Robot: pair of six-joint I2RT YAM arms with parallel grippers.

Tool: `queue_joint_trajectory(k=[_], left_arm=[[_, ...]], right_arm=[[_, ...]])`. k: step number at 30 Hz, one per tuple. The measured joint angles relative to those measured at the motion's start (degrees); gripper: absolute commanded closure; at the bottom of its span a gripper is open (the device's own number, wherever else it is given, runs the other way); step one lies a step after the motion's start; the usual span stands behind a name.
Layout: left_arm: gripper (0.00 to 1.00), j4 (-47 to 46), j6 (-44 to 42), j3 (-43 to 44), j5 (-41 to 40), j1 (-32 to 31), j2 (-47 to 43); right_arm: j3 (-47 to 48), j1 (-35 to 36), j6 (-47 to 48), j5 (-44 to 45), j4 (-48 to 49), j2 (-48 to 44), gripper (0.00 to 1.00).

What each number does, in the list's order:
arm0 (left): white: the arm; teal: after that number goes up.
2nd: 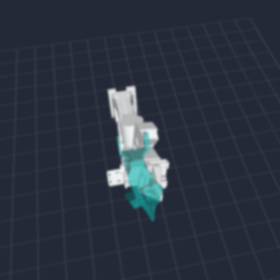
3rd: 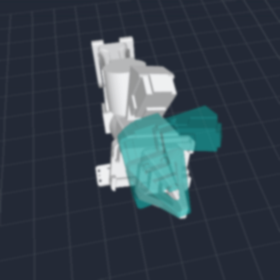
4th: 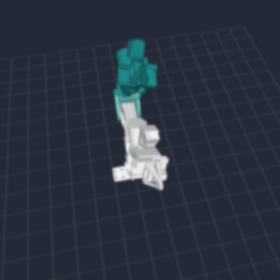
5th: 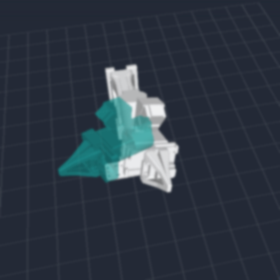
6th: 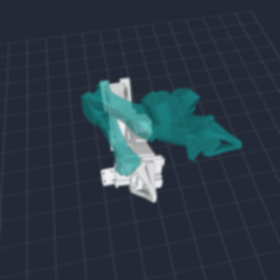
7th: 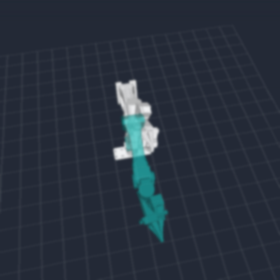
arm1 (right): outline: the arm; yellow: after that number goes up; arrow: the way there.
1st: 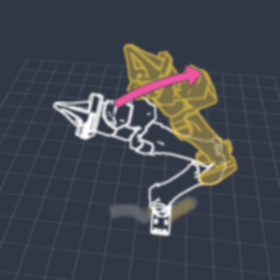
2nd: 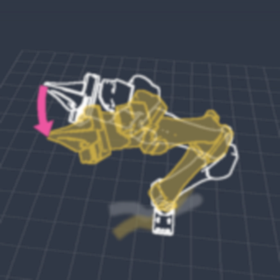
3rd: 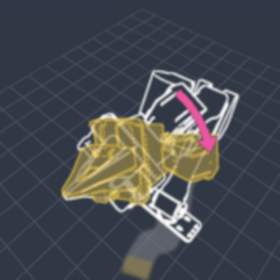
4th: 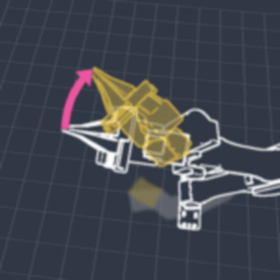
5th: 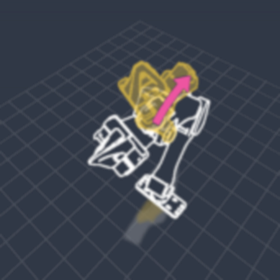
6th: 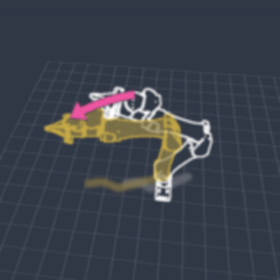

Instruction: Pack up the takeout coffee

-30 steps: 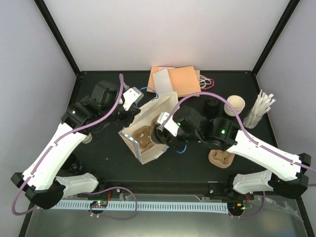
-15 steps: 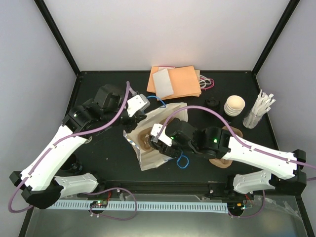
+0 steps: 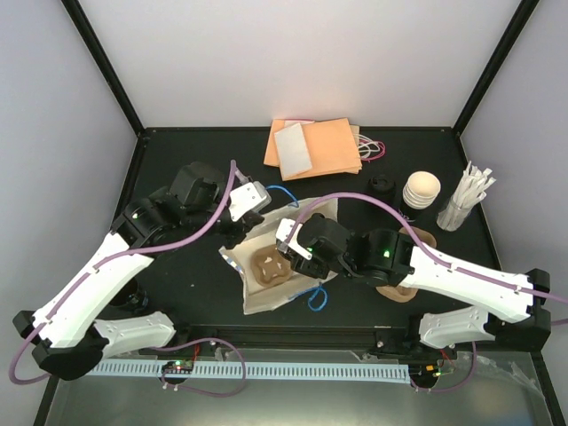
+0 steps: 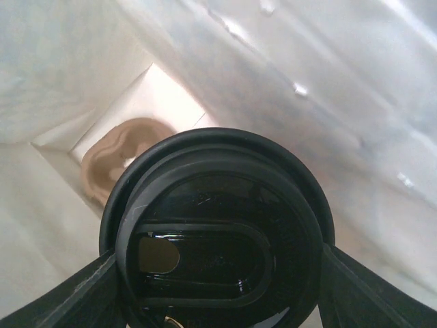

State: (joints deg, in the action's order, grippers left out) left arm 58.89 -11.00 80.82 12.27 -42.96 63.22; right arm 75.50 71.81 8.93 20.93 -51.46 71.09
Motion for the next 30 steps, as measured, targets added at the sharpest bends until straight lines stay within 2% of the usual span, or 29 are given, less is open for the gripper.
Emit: queue_joint_trajectory(k=[13, 26, 27, 28, 30], left_arm=[[0.99, -2.1, -7.5, -2.1, -2.4, -0.6, -4.9], [0.98, -8.3, -12.4, -9.8, -3.4, -1.0, -9.3], [0.96, -8.5, -12.2, -9.9, -3.4, -1.0, -9.2], [0.88, -8.8, -12.0, -10.0, -3.2, -1.0, -9.2], [0.62, -9.2, -11.1, -10.0, -2.9, -1.0, -9.2]], right_arm=[[-3.2, 2.8, 1.5, 3.7, 0.3, 1.9, 0.52], [-12.0, 14.2, 2.3, 9.9, 6.8, 4.8, 0.56], [-12.5, 15.0, 2.3, 10.5, 7.5, 4.8, 0.54], [-13.0, 15.6, 2.3, 11.1, 8.0, 4.8, 0.52], [-14.1, 16.8, 2.3, 12.5, 9.2, 4.8, 0.52]])
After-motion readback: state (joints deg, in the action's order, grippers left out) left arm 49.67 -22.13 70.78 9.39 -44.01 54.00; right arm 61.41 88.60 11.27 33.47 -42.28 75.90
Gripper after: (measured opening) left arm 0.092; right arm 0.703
